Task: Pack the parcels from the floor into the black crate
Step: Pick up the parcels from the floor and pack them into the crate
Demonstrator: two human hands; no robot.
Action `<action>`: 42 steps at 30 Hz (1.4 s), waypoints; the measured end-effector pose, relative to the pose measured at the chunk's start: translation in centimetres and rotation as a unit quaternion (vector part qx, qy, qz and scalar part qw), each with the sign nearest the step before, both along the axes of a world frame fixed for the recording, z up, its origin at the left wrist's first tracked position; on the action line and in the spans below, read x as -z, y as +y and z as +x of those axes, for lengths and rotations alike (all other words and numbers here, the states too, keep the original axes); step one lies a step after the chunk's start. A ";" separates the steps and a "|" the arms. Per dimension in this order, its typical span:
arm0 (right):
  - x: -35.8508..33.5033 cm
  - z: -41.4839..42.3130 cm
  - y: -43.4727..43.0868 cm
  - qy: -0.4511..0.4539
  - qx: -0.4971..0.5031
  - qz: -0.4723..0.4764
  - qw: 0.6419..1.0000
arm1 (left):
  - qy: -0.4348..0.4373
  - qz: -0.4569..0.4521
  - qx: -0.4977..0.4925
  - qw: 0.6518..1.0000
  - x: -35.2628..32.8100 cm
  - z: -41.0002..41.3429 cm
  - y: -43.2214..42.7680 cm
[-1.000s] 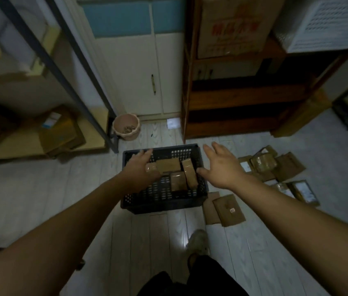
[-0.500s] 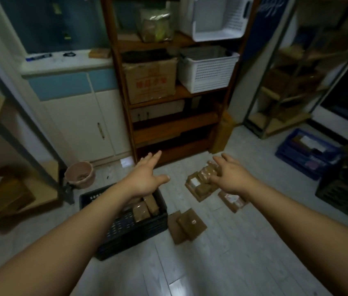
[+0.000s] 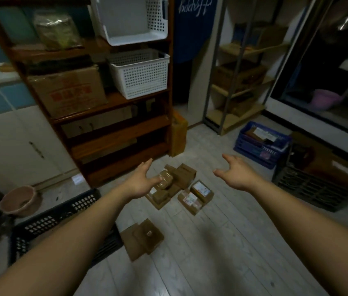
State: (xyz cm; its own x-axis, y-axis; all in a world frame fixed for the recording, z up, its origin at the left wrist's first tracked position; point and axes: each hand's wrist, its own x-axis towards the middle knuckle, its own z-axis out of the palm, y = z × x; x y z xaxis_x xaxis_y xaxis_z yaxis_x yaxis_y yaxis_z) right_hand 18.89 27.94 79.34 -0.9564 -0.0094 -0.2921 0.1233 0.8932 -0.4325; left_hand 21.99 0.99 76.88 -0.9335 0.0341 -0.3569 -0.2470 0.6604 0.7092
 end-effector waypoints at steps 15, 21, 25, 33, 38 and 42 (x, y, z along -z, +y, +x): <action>9.6 -14.6 -1.3 -0.154 -0.066 -0.046 0.985 | -0.098 0.048 -0.172 0.979 9.9 -10.1 -5.5; 11.5 -23.7 0.1 -0.171 -0.055 0.005 0.984 | -0.146 0.058 -0.216 0.964 13.3 -18.5 -5.1; 12.8 -28.8 -1.1 -0.181 -0.104 0.007 0.978 | -0.155 0.066 -0.238 0.956 14.8 -22.6 -4.3; 20.7 -40.5 -3.8 -0.187 -0.270 -0.027 0.944 | -0.185 0.074 -0.357 0.912 20.3 -26.8 -0.7; 30.7 -46.2 -3.0 -0.133 -0.355 0.052 0.924 | -0.243 0.052 -0.380 0.891 28.1 -29.3 2.8; 39.4 -48.6 -3.6 -0.158 -0.332 0.037 0.929 | -0.284 0.056 -0.373 0.882 36.5 -32.2 3.7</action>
State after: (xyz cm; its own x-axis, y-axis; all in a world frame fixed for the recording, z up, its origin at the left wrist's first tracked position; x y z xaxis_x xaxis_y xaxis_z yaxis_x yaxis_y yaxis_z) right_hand -29.68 24.30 39.95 -0.6132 -0.5358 -0.5804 -0.3558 0.8434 -0.4026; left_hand -10.19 4.69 40.37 -0.3836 -0.4487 -0.8072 -0.9189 0.0983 0.3820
